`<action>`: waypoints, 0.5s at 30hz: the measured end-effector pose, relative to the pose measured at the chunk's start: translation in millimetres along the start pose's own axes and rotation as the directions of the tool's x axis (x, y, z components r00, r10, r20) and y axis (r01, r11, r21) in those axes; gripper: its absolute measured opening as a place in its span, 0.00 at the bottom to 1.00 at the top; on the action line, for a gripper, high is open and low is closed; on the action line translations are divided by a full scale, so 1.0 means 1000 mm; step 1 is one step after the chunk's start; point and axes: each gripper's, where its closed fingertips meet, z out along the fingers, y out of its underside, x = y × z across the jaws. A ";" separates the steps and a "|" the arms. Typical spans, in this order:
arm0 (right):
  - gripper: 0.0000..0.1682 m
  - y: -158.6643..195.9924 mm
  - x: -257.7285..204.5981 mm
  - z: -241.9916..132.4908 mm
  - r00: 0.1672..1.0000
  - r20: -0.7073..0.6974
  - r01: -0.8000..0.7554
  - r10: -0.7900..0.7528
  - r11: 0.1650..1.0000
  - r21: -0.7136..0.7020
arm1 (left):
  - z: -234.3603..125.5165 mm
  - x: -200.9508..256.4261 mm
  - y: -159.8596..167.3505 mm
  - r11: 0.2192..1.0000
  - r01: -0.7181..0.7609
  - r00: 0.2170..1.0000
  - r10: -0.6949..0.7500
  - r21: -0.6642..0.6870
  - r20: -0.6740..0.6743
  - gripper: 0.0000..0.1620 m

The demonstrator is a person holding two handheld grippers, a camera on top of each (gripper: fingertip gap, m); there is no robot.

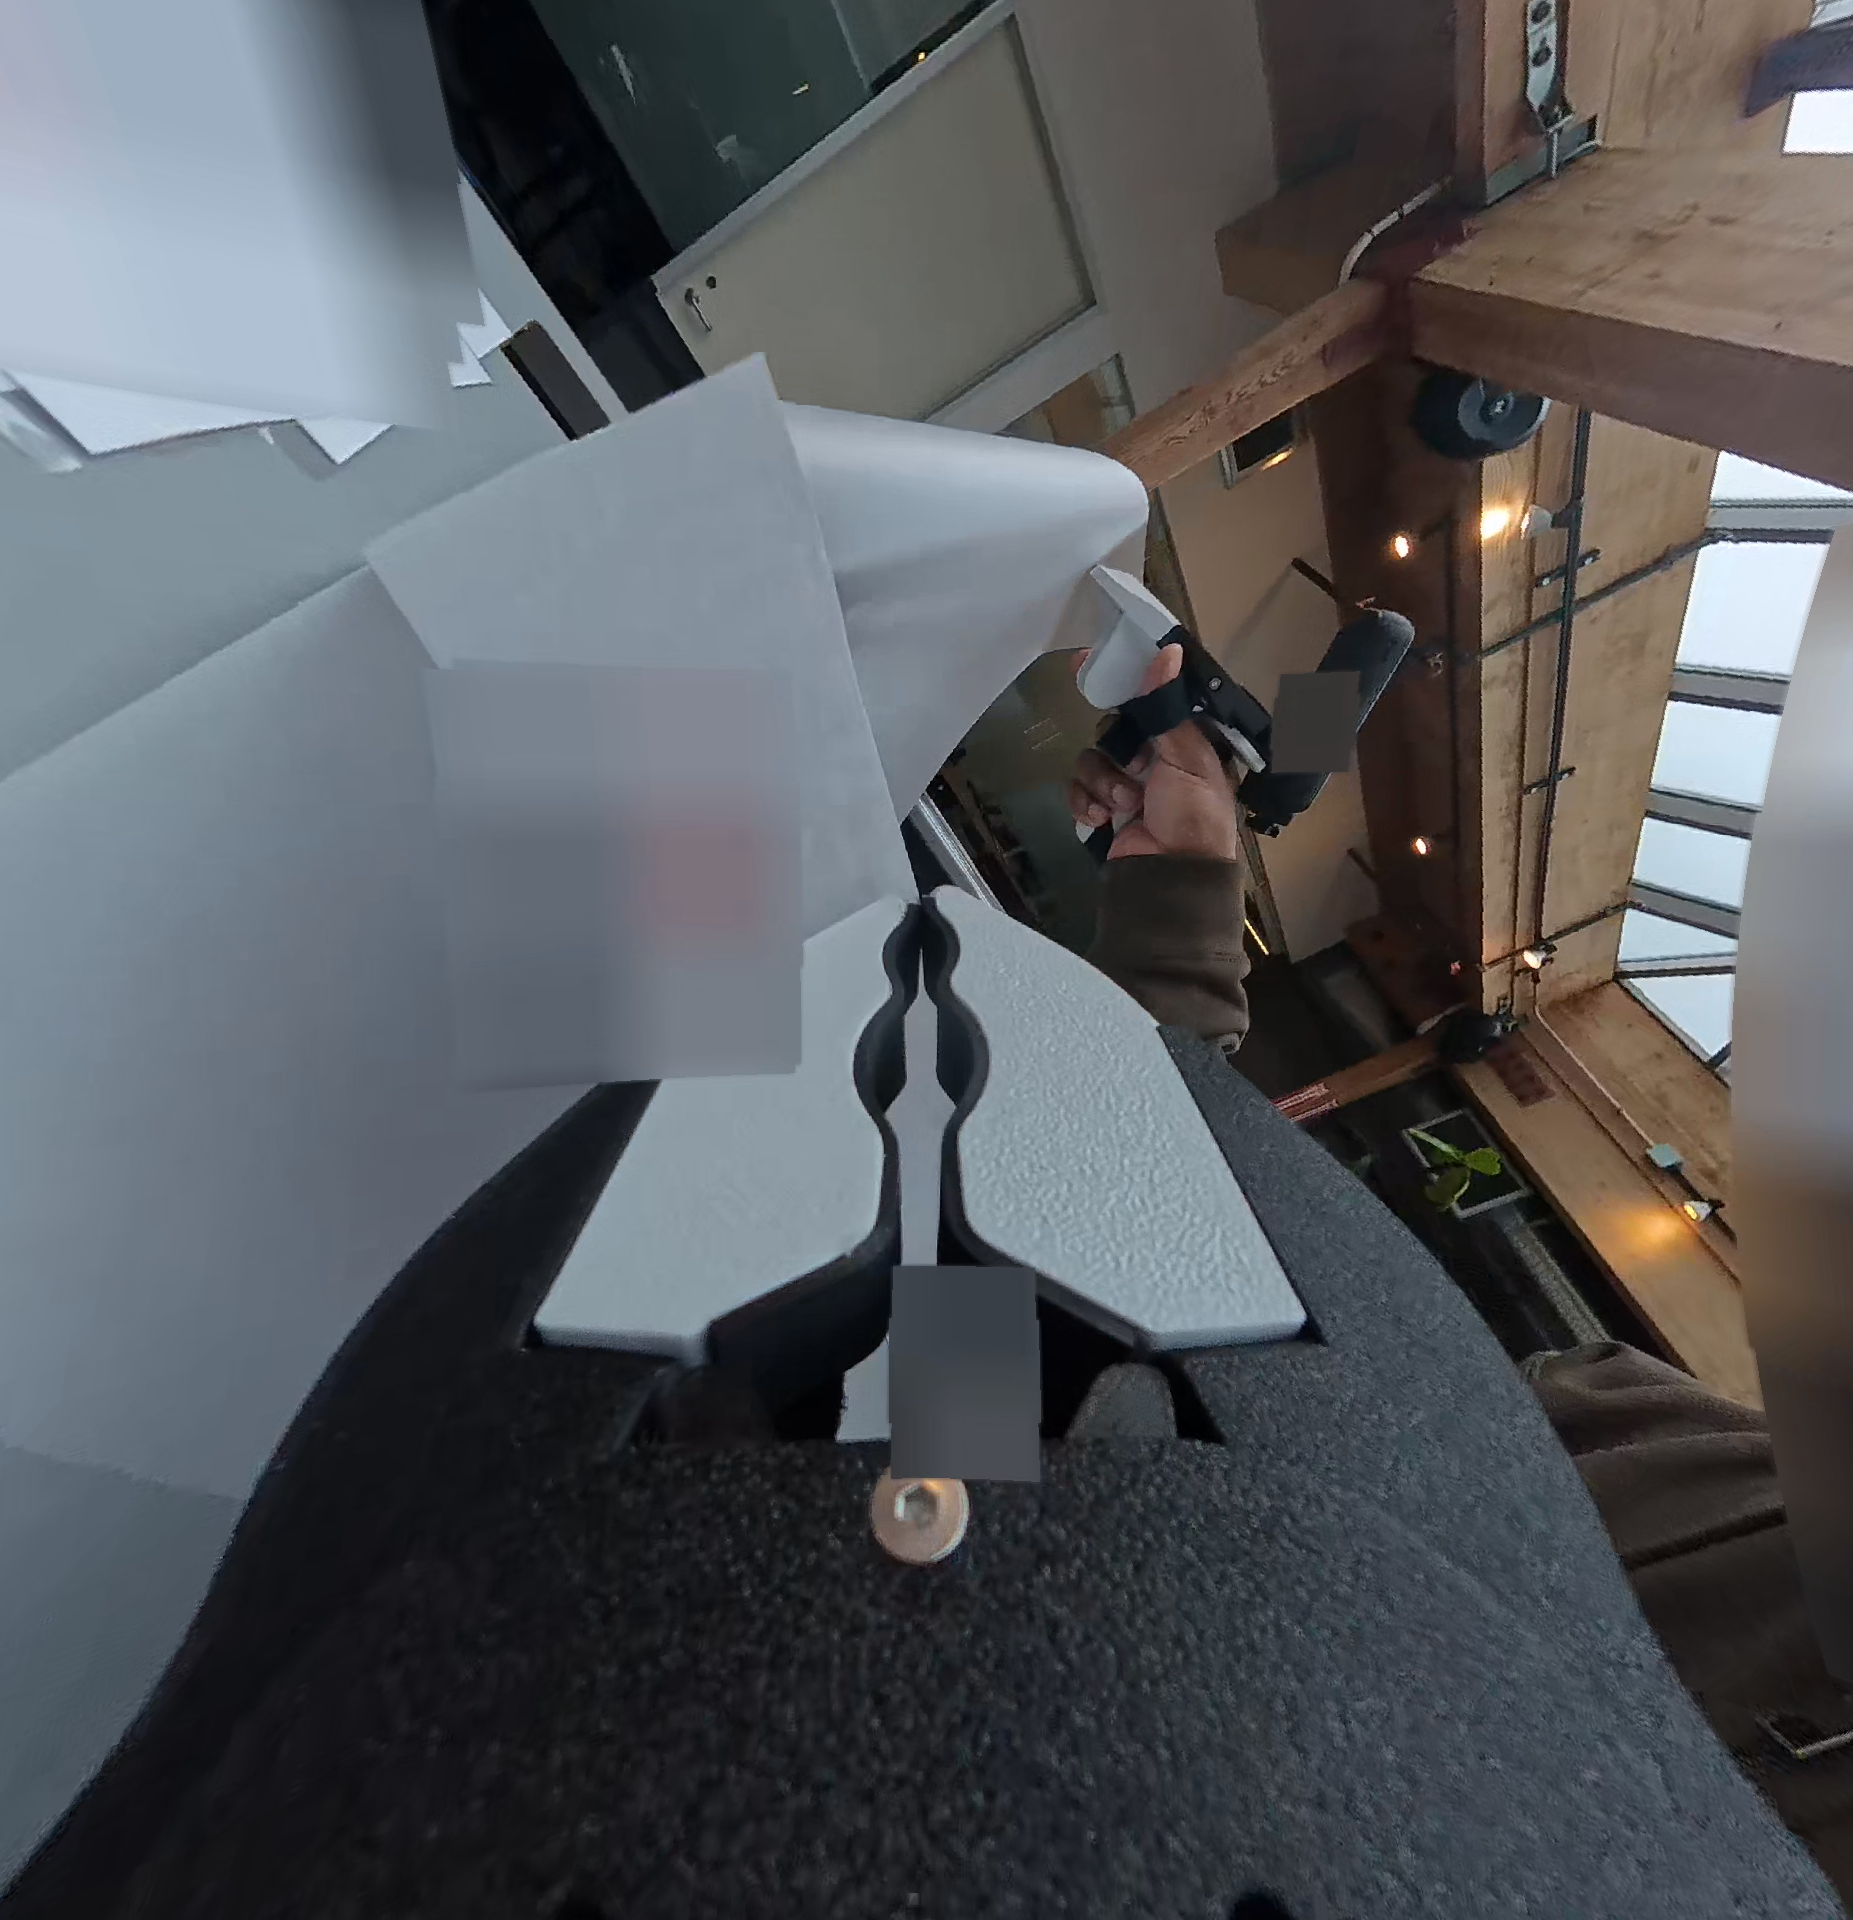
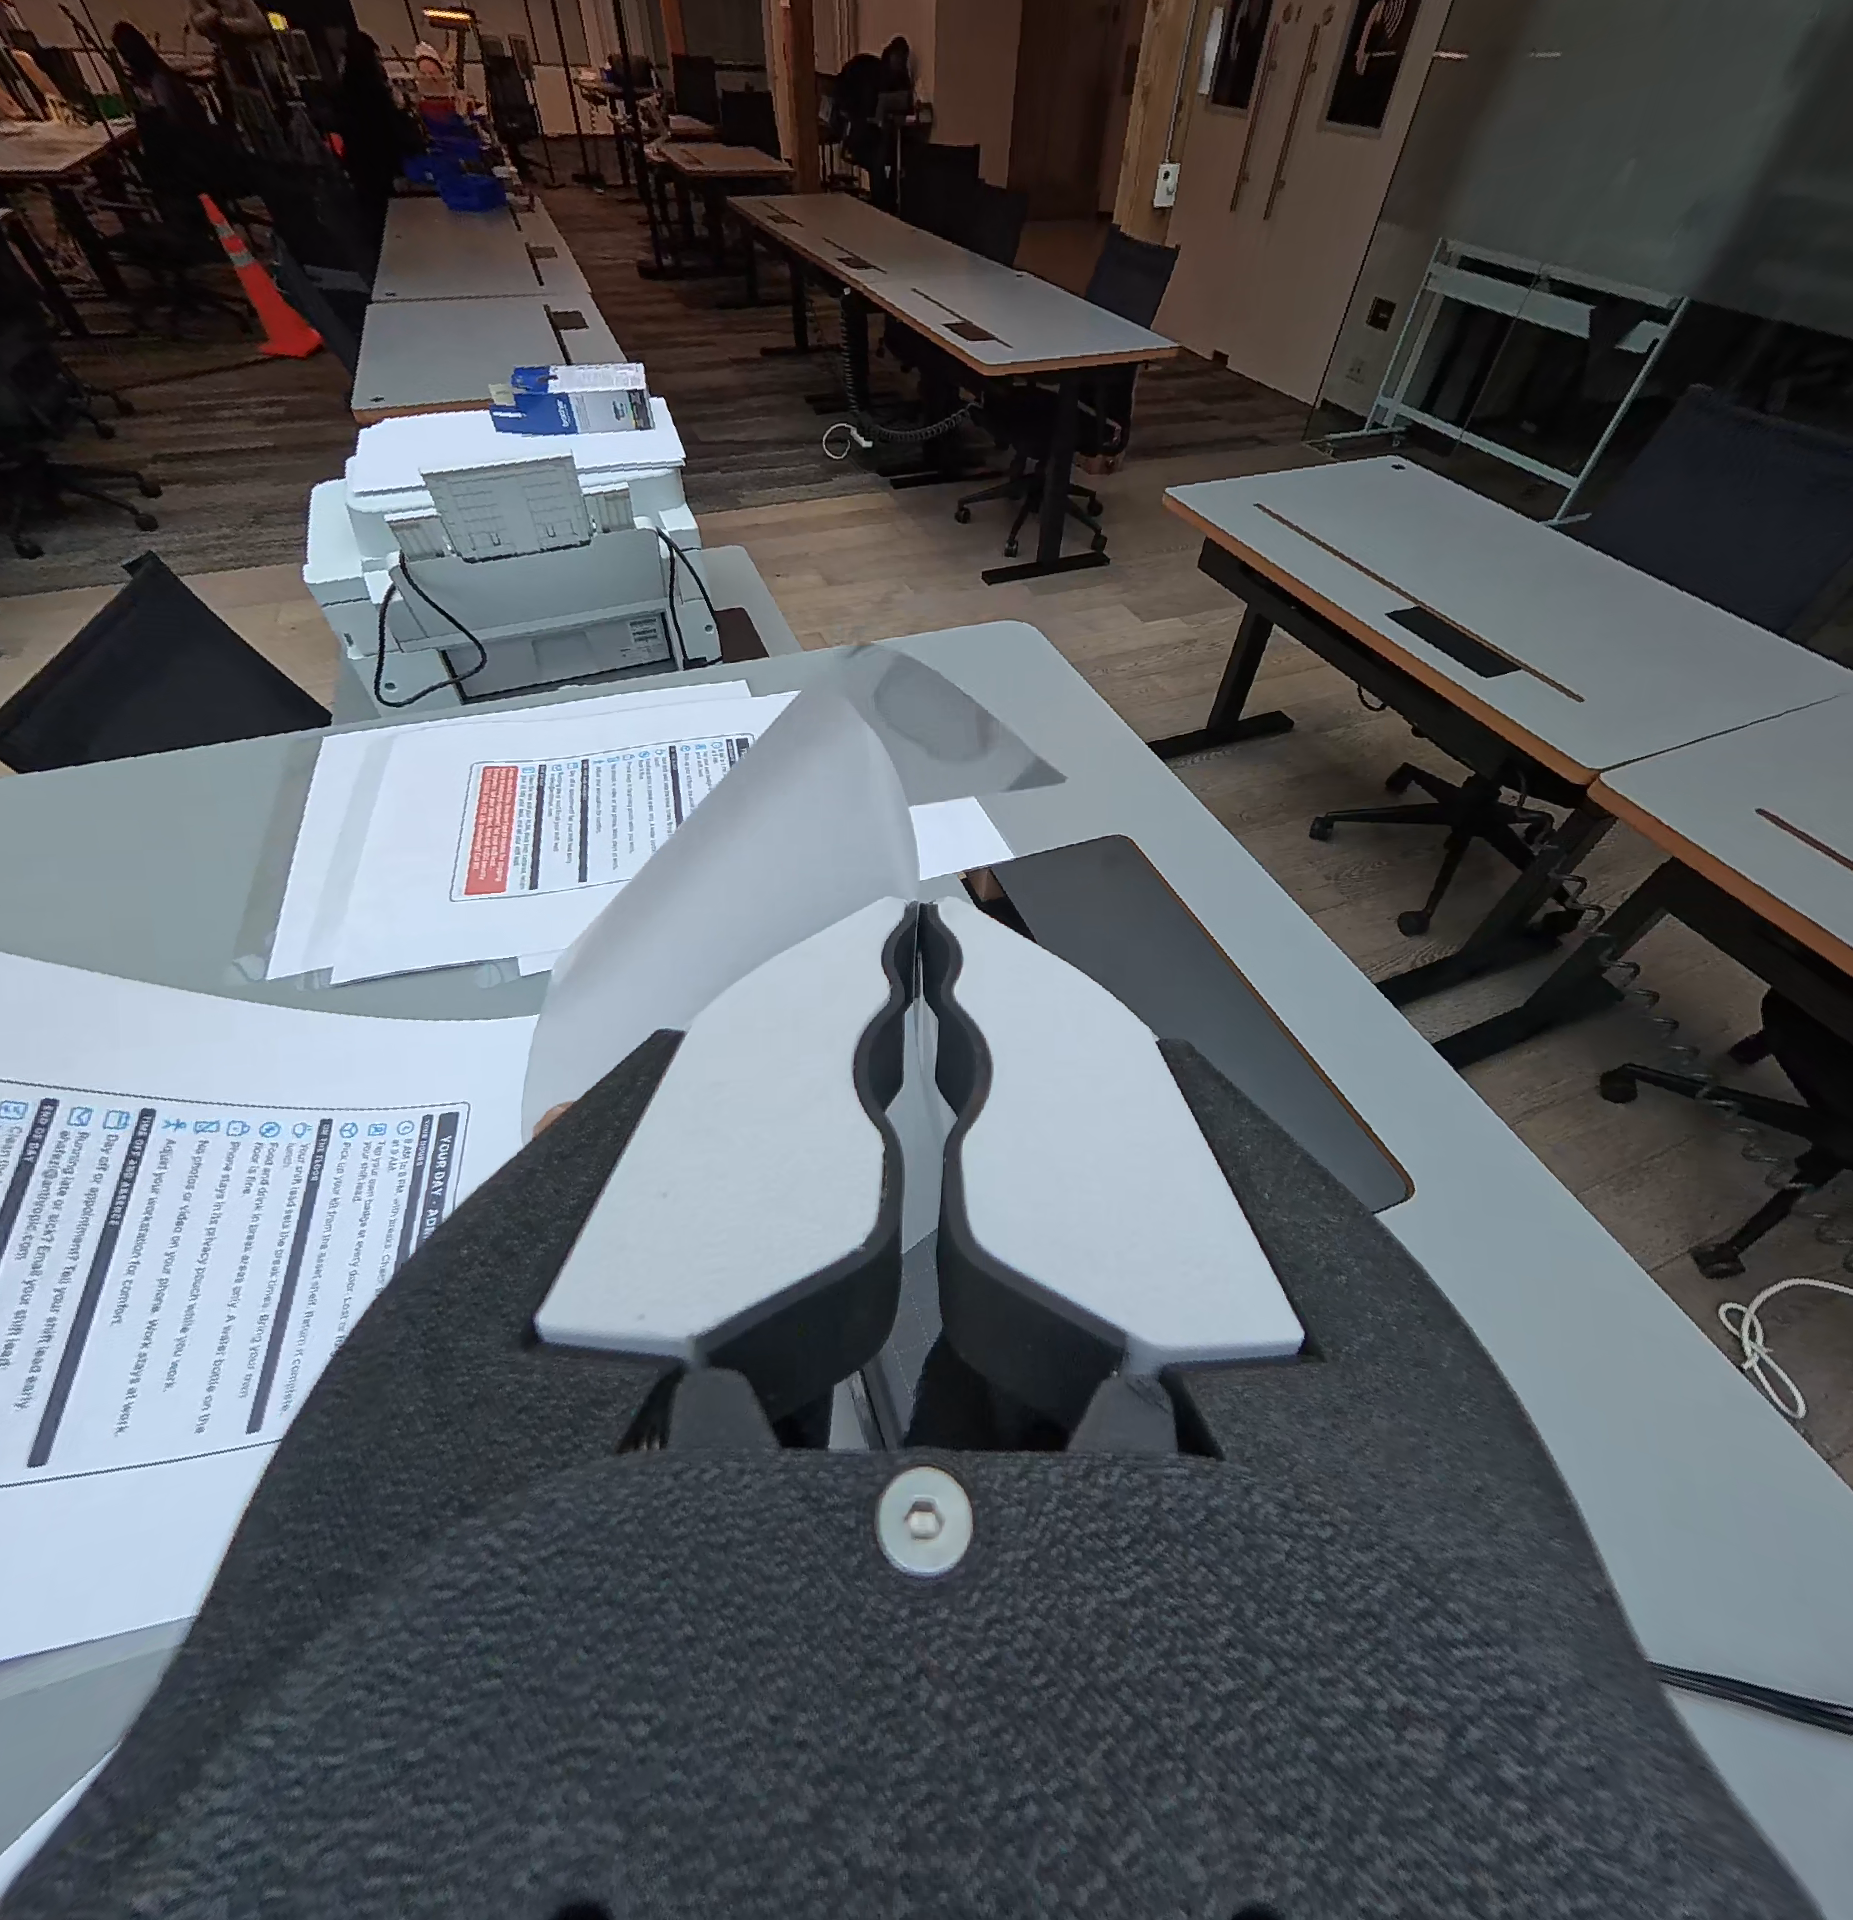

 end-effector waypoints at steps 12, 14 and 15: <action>0.00 0.000 0.000 -0.001 1.000 0.004 -0.004 0.004 1.000 -0.003 | -0.013 -0.007 -0.009 0.980 -0.102 0.993 0.090 0.172 0.075 0.00; 0.00 0.001 0.000 0.000 1.000 0.006 -0.004 0.004 1.000 -0.004 | -0.017 -0.009 -0.007 0.968 -0.118 0.990 0.096 0.220 0.107 0.00; 0.00 0.001 -0.001 0.000 1.000 0.008 -0.004 0.004 1.000 -0.005 | -0.018 -0.010 -0.006 0.961 -0.127 0.988 0.099 0.246 0.122 0.00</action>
